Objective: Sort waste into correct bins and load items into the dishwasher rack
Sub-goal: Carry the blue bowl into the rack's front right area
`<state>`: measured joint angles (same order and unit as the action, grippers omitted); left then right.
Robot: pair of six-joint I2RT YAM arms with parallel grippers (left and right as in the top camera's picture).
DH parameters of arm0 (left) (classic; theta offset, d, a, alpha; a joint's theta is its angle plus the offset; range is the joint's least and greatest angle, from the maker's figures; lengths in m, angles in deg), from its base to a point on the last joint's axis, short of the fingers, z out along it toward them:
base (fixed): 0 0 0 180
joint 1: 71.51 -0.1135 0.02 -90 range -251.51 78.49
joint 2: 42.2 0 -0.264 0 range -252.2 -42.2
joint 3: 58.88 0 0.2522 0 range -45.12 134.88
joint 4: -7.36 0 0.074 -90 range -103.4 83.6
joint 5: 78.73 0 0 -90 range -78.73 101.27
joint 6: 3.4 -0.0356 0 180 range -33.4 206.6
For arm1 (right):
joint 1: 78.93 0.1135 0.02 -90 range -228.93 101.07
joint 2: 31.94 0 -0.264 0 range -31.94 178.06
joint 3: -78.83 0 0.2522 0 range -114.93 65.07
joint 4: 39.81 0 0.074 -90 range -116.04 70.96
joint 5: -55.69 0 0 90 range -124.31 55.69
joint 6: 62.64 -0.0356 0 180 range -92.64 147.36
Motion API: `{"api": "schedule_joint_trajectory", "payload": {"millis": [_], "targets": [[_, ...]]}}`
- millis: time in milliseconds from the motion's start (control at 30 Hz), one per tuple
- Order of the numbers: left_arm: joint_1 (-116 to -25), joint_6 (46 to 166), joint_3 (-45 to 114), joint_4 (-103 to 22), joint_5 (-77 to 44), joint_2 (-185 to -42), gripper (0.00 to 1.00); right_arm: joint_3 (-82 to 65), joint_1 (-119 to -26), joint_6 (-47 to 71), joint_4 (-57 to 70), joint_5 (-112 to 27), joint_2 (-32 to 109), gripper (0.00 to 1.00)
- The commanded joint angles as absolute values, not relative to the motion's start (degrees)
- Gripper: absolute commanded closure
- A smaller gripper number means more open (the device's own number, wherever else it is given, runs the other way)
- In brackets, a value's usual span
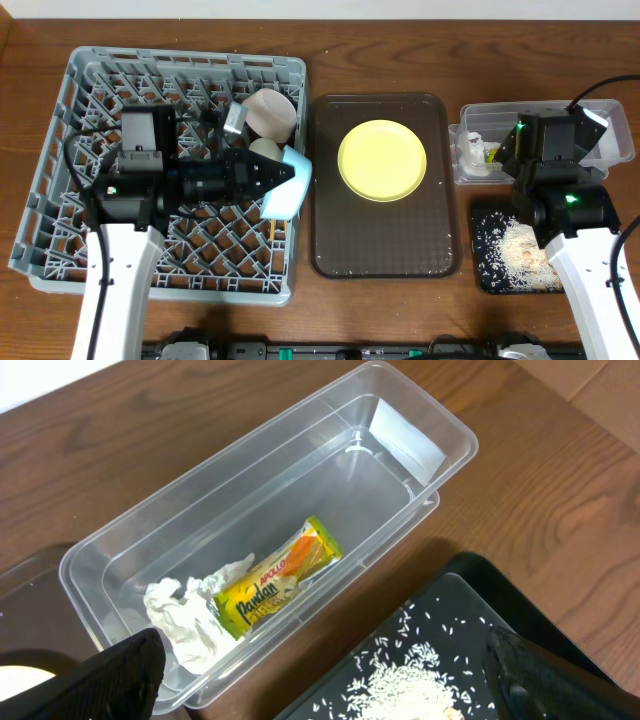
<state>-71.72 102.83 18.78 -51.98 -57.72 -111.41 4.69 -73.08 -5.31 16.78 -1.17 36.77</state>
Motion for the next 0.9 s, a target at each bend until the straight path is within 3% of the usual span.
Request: {"api": "schedule_joint_trajectory", "payload": {"millis": [0, 167, 367, 600, 867], "targets": [[-74.58, 104.84, 12.44, -47.02, -63.75, -111.45, 0.94, 4.10, -73.28, -6.03, 16.89, -0.31, 36.33, 0.01], [-81.05, 111.38, 2.00, -35.74, -63.75, -111.45, 0.94, 4.10, -73.28, -6.03, 16.89, -0.31, 36.33, 0.00], [-88.00, 114.02, -4.93, -31.37, -64.84, -112.28, 0.94, 4.10, -73.28, -6.03, 16.89, -0.31, 36.33, 0.01], [-88.48, 121.89, -6.33, -23.28, -76.56, -116.30, 0.94, 4.10, -73.28, -6.03, 16.89, -0.31, 36.33, 0.01], [-88.42, 124.43, -6.59, -21.60, -76.17, -116.52, 0.94, 4.10, -73.28, -6.03, 16.89, -0.31, 36.33, 0.01]]}}
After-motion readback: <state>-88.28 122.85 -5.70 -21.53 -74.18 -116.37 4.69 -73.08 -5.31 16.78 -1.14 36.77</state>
